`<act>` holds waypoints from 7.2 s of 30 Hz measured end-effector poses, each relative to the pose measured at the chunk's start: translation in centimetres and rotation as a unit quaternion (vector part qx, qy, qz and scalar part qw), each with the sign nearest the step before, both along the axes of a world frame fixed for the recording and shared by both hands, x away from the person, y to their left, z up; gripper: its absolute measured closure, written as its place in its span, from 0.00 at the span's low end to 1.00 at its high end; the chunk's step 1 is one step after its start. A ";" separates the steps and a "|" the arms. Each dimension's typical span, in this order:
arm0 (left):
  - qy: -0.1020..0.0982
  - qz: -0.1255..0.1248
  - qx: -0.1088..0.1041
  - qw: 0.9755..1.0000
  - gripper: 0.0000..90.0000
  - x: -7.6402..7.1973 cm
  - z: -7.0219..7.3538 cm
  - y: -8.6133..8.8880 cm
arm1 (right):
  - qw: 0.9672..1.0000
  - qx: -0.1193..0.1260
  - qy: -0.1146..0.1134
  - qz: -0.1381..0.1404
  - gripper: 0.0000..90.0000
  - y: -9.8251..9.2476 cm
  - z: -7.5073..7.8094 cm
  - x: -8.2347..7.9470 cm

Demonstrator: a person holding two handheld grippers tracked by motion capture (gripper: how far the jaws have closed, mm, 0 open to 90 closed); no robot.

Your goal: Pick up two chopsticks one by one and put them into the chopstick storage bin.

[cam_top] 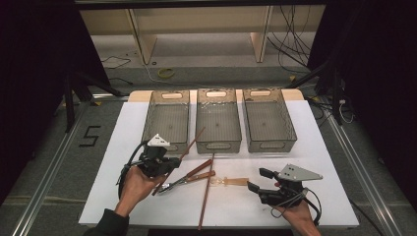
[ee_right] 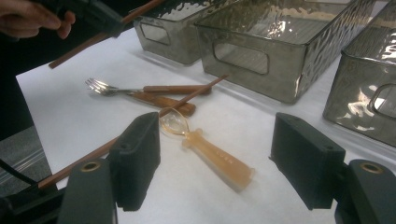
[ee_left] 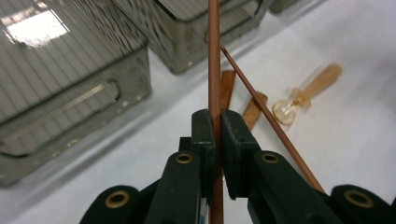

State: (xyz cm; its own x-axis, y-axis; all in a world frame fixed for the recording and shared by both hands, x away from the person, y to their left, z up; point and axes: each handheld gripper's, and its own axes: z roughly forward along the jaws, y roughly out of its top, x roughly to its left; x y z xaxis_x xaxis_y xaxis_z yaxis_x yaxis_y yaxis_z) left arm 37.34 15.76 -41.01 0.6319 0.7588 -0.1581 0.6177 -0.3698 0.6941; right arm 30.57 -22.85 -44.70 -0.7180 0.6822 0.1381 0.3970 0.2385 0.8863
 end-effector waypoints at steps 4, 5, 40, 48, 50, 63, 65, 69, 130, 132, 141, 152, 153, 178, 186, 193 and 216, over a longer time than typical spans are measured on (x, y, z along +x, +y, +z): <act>-0.010 0.006 -0.007 1.000 0.93 0.9 0.8 0.2 | 1.000 0.001 0.000 0.000 0.37 0.0 0.0 0.0; -0.014 0.006 -0.007 1.000 0.93 1.3 1.1 0.3 | 1.000 0.001 0.000 0.000 0.37 0.0 0.0 0.0; -0.049 0.096 -0.010 0.994 0.93 12.1 3.5 3.9 | 1.000 0.004 0.004 0.002 0.37 0.0 -0.1 0.1; -0.046 0.113 -0.015 0.992 0.93 13.9 3.3 4.2 | 1.000 0.005 0.005 0.004 0.37 0.0 -0.2 0.1; -0.049 0.116 -0.008 0.992 0.93 14.3 3.3 4.1 | 1.000 0.005 0.005 0.004 0.37 0.0 -0.2 0.1; -0.045 0.138 -0.013 0.989 0.93 15.8 1.7 4.5 | 1.000 0.007 0.008 0.006 0.37 0.0 -0.2 0.2; -0.044 0.139 -0.012 0.989 0.93 15.9 1.4 4.6 | 1.000 0.006 0.008 0.006 0.37 0.0 -0.2 0.2; -0.042 0.140 -0.008 0.989 0.93 15.9 0.8 4.9 | 1.000 0.008 0.008 0.006 0.37 0.0 -0.2 0.1; 0.025 0.018 -0.011 0.999 0.26 -0.1 -1.6 -2.6 | 1.000 0.003 0.004 0.002 0.37 0.0 -0.2 0.1; 0.029 0.014 -0.009 0.999 0.26 -0.3 -2.0 -3.1 | 1.000 -0.002 0.005 0.002 0.37 0.1 -0.2 0.1; 0.040 -0.010 0.005 0.999 0.26 -1.5 -3.3 -5.1 | 1.000 -0.003 0.005 0.002 0.37 0.1 -0.2 0.1; 0.064 -0.044 0.035 0.996 0.32 -2.5 -5.1 -7.6 | 1.000 -0.005 0.007 0.002 0.37 0.1 -0.3 0.1; 0.065 -0.043 0.036 0.996 0.34 -2.6 -5.2 -7.8 | 1.000 -0.005 0.007 0.002 0.37 0.1 -0.3 0.1; 0.049 -0.068 0.088 0.993 0.57 -3.4 -6.9 -10.3 | 1.000 -0.003 0.007 0.002 0.37 0.1 -0.3 0.1; 0.034 -0.066 0.103 0.992 0.69 -3.5 -6.9 -10.2 | 1.000 -0.004 0.007 0.002 0.37 0.1 -0.2 0.1; 0.048 -0.061 0.093 0.993 0.78 -3.0 -6.9 -9.4 | 1.000 -0.003 0.006 0.003 0.37 0.1 -0.2 0.1; 0.058 -0.051 0.076 0.994 0.93 -2.4 -6.9 -8.5 | 1.000 -0.002 0.008 0.005 0.37 0.1 -0.3 0.1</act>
